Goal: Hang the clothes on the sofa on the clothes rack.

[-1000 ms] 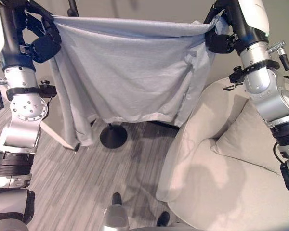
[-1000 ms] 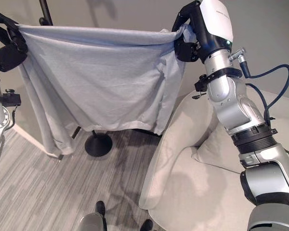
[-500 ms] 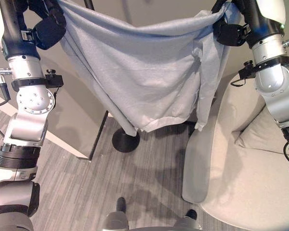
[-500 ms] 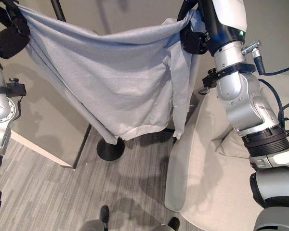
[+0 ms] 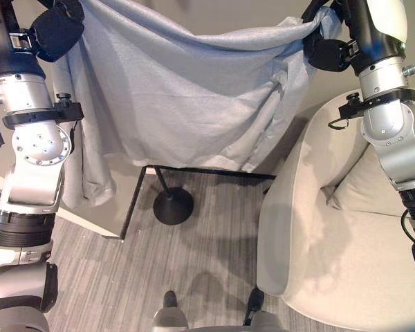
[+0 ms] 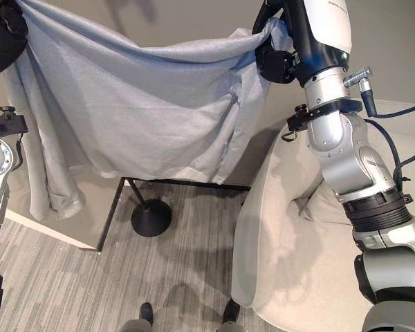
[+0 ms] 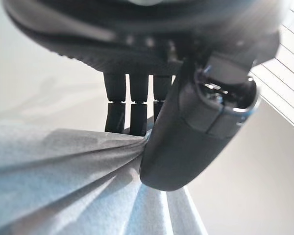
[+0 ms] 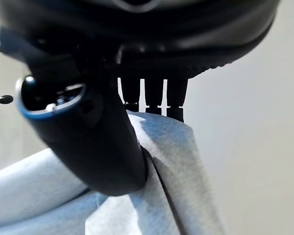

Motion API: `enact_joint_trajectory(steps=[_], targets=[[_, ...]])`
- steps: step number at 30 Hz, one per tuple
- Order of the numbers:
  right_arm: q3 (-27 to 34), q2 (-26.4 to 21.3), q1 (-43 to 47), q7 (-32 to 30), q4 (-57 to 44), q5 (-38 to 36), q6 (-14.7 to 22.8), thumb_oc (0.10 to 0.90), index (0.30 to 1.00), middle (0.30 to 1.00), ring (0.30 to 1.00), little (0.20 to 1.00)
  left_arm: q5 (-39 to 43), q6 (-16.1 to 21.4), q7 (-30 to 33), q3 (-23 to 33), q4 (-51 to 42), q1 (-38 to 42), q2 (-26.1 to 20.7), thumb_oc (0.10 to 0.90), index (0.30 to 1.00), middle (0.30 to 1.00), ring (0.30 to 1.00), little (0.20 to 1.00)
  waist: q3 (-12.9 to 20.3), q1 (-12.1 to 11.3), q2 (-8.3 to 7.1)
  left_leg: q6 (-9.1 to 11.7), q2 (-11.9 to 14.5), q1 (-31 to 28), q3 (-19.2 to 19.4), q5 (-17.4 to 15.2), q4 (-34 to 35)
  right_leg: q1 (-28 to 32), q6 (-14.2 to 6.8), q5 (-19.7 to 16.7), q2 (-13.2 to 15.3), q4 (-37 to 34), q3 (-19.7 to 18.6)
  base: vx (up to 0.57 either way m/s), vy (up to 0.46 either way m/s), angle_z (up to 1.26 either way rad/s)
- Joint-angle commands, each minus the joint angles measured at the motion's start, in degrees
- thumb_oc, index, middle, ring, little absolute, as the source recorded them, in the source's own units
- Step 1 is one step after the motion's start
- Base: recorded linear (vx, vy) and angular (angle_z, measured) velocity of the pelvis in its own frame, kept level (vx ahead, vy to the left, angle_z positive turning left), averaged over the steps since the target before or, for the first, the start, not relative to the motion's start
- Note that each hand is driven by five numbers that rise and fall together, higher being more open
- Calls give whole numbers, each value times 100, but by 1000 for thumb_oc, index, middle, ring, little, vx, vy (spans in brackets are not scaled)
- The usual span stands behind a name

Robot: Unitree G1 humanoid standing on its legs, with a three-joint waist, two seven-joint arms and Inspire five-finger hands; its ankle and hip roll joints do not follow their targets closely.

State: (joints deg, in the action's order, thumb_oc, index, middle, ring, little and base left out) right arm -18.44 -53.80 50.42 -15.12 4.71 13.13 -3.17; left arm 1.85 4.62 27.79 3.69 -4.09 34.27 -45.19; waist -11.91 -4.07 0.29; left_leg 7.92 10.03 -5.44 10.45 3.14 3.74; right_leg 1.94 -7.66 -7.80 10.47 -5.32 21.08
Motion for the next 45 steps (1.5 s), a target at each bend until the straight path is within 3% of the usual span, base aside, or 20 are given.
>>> enact_joint_trajectory(steps=[1,13,20,23,24,25,26,27,28,29,30,32,35,45], targets=[[283,33,262,-200,-190,214,259,400,300,300,300,300,-157,304,101,396,-126,-16,-350,400,300,300,300,300,1005,-244,-306,-114,-569,99,-76,-514,126,397,-116,600,6,32,196,52,-61,17],[90,327,274,-13,-448,268,368,400,300,300,300,300,-239,274,15,432,-196,-202,-183,400,300,300,300,300,1052,-283,-353,-48,-445,-38,-5,-557,126,575,-75,704,-12,32,333,24,-32,15],[-290,432,737,77,-530,299,425,400,300,300,300,300,-243,332,69,273,-246,-5,-142,400,300,300,300,300,983,-385,-347,-112,-559,69,-129,-548,126,626,-109,567,118,51,421,0,14,2],[-390,373,837,94,-511,377,383,400,300,300,300,300,-210,364,71,103,-195,167,-113,400,300,300,300,300,972,-412,-263,-246,-723,142,-359,-585,126,450,-137,617,356,539,449,8,130,29],[-565,282,988,186,-508,516,314,400,300,300,300,300,-161,367,85,-40,-206,304,-79,400,300,300,300,300,776,-299,-151,-445,-889,91,-613,-622,126,-75,-196,227,764,1724,92,-76,218,62],[-548,229,861,143,-459,550,280,400,300,300,300,300,-167,381,133,-182,-216,396,-37,400,300,300,300,300,645,-41,-91,-531,-952,73,-870,-624,126,-535,-129,249,482,2445,-715,-83,208,66],[-537,222,859,143,-464,552,279,400,300,300,300,300,-168,384,137,-193,-208,416,-37,400,300,300,300,300,653,-57,-105,-538,-965,117,-858,-582,126,-607,-116,232,498,2489,-735,-38,77,85],[-534,165,702,129,-398,572,258,400,300,300,300,300,-155,362,160,-311,-151,446,-1,400,300,300,300,300,606,153,-57,-550,-1006,103,-1056,-524,126,-880,-8,524,-26,2602,-1418,-42,20,122],[-548,124,734,111,-369,573,254,400,300,300,300,300,-141,354,156,-371,-99,517,-16,400,300,300,300,300,626,154,-60,-517,-1021,161,-1045,-503,126,-1038,14,599,-208,2604,-1735,-80,-70,106],[-474,-206,743,-94,130,757,136,400,300,300,300,300,-439,80,191,-489,5,516,-46,400,300,300,300,300,567,164,-172,-461,-1127,343,-1230,-422,126,-911,108,1032,-607,1676,-2137,-55,-137,78],[-740,-199,1079,-56,-61,608,164,400,300,300,300,300,-320,182,172,-698,65,863,-64,400,300,300,300,300,601,203,-266,-420,-1153,366,-1200,-434,126,-719,235,1103,-662,1323,-2086,-37,-224,25],[-814,-132,1249,-39,-104,499,214,400,300,300,300,300,-257,344,244,-775,39,996,63,400,300,300,300,300,587,201,-312,-337,-1100,413,-1165,-398,126,-626,239,1021,-668,1096,-1956,15,-139,66],[-525,-165,954,-51,-71,225,355,400,300,300,300,300,-117,435,57,-574,89,801,251,400,300,300,300,300,842,278,-380,-280,-1081,423,-1174,-418,126,-78,206,656,-664,32,-1481,98,-141,69],[155,-86,-54,-75,-110,206,361,400,300,300,300,300,-100,342,-123,-290,-108,281,221,400,300,300,300,300,988,255,-438,-219,-846,265,-972,-481,126,99,174,737,-696,32,-1176,53,-40,14]])
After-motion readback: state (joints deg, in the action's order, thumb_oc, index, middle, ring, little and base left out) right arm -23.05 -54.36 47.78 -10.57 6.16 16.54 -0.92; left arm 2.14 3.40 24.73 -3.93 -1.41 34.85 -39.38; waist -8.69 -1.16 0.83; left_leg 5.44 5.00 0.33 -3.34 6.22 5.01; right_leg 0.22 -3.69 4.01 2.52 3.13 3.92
